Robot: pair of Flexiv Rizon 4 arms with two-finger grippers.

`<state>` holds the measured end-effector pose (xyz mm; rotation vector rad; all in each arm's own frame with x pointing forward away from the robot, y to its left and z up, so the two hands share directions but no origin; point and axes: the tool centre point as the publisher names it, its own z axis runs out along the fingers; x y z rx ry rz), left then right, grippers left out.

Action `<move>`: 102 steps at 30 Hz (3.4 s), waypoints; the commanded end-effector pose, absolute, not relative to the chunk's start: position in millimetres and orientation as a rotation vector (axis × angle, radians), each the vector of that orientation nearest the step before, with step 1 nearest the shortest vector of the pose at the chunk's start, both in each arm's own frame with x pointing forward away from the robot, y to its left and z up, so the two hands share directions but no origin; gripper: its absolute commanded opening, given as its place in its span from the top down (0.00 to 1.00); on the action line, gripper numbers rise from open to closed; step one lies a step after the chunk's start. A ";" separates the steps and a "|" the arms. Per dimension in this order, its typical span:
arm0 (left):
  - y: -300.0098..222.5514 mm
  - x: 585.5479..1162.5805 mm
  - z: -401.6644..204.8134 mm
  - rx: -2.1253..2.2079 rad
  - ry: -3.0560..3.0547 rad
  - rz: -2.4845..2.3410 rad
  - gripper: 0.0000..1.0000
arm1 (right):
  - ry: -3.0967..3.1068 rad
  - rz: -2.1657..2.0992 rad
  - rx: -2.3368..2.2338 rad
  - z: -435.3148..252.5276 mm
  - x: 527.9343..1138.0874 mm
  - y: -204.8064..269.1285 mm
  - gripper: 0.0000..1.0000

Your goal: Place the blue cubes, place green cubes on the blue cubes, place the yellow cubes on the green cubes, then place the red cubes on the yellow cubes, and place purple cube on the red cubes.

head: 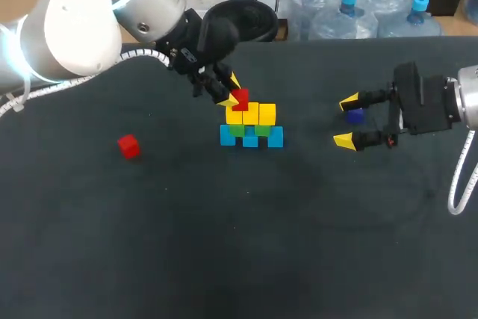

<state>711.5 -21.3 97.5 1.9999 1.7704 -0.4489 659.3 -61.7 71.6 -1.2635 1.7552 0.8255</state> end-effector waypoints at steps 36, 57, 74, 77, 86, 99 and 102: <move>-23.2 717.9 95.0 2.010 1.785 -0.457 0.91 | 1.753 0.826 -1.263 70.9 659.8 -61.2 0.00; -24.2 718.4 93.7 2.014 1.791 -0.461 0.68 | 1.753 0.826 -1.263 70.9 659.8 -61.2 0.00; -25.0 719.5 92.5 2.016 1.796 -0.461 0.55 | 1.753 0.826 -1.263 70.9 659.8 -61.2 0.00; -25.0 719.7 92.6 2.016 1.794 -0.461 0.56 | 1.753 0.826 -1.263 70.9 659.8 -61.2 0.00; -25.3 719.6 92.2 2.018 1.793 -0.463 0.67 | 1.753 0.826 -1.263 70.9 659.8 -61.2 0.00; -28.0 720.7 93.2 2.024 1.786 -0.462 0.61 | 1.753 0.826 -1.263 70.9 659.8 -61.2 0.00; -28.2 720.9 93.5 2.024 1.785 -0.461 0.60 | 1.753 0.826 -1.263 70.9 659.8 -61.2 0.00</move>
